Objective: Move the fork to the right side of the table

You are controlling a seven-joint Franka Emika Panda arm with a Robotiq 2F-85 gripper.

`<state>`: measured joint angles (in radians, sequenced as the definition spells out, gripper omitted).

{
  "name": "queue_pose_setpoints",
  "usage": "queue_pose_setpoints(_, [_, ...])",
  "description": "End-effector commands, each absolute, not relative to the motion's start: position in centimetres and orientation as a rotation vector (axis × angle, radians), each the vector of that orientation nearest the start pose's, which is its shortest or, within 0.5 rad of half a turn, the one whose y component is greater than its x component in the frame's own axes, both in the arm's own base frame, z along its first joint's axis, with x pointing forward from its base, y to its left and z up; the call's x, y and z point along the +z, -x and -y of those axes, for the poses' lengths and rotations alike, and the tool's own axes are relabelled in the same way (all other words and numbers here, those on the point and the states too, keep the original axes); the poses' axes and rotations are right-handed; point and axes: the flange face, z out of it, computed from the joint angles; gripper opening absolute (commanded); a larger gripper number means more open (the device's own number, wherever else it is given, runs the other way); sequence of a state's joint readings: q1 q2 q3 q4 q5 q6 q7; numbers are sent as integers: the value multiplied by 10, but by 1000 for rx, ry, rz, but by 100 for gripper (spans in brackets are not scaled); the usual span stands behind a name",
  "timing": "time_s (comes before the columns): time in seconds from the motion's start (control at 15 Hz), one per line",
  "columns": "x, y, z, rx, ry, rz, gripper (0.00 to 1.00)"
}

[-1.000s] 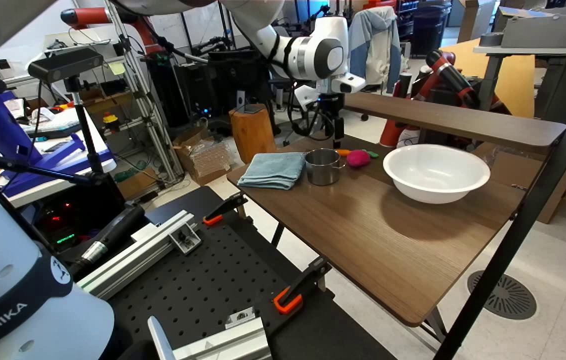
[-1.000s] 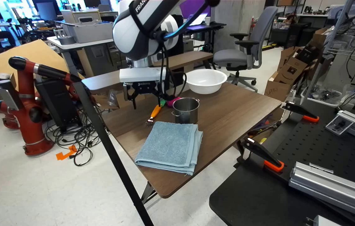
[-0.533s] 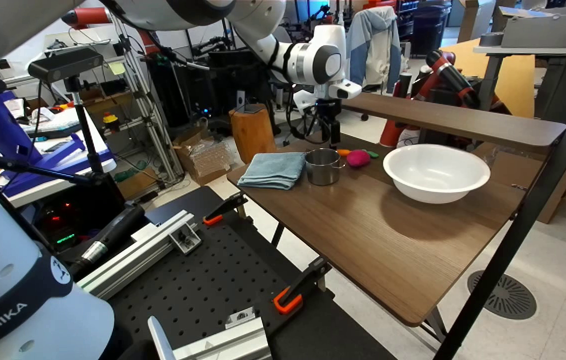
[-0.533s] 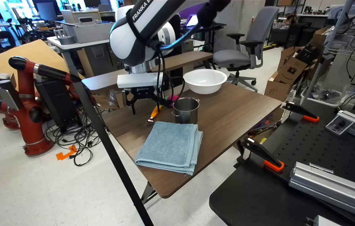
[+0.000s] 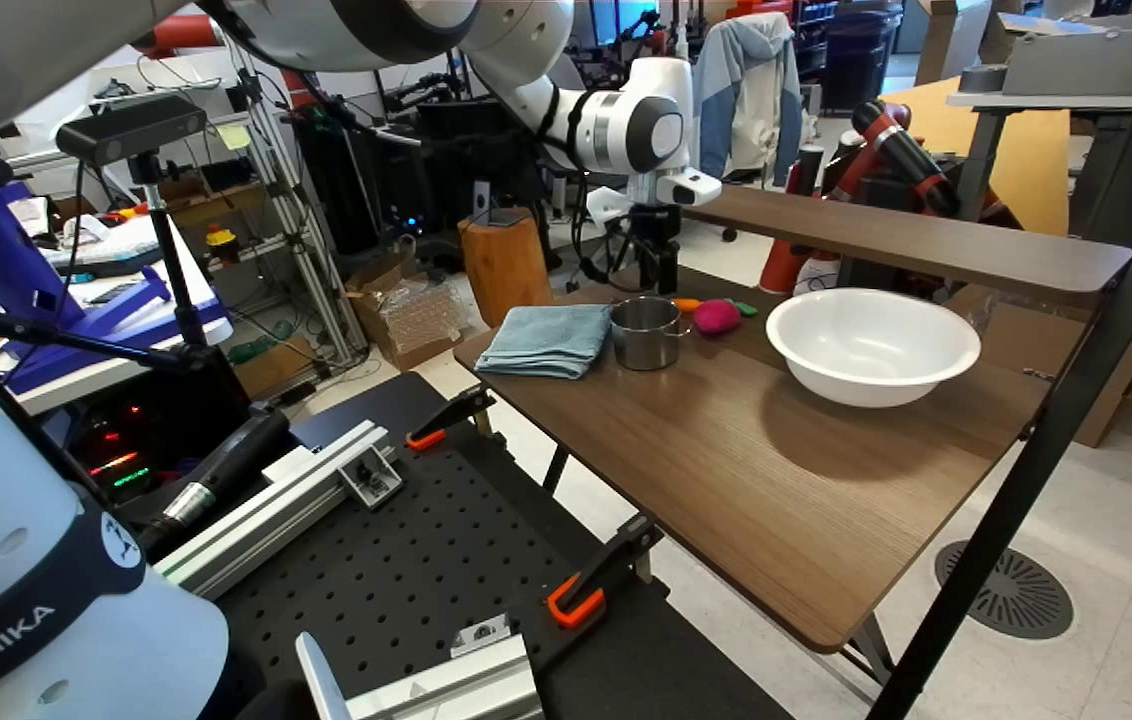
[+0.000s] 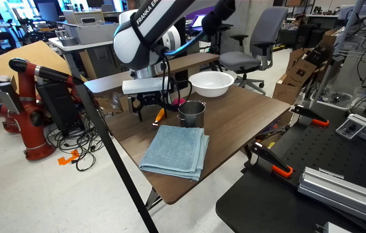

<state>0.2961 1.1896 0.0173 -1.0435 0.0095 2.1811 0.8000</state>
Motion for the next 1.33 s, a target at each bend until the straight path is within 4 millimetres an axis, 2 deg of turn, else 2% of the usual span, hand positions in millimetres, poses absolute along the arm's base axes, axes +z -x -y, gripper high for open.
queue_pose_setpoints(0.0, [88, -727, -231, 126, 3033, -807, 100])
queue_pose_setpoints(0.07, [87, -727, -230, 127, 3038, -806, 75])
queue_pose_setpoints(0.13, [86, -727, -230, 128, 3043, -805, 74])
queue_pose_setpoints(0.67, [95, -733, -225, 120, 3023, -813, 12])
queue_pose_setpoints(0.8, [97, -734, -224, 116, 3021, -812, 0])
queue_pose_setpoints(0.93, [100, -734, -224, 114, 3019, -808, 5])
queue_pose_setpoints(1.27, [115, -734, -227, 84, 3026, -768, 5])
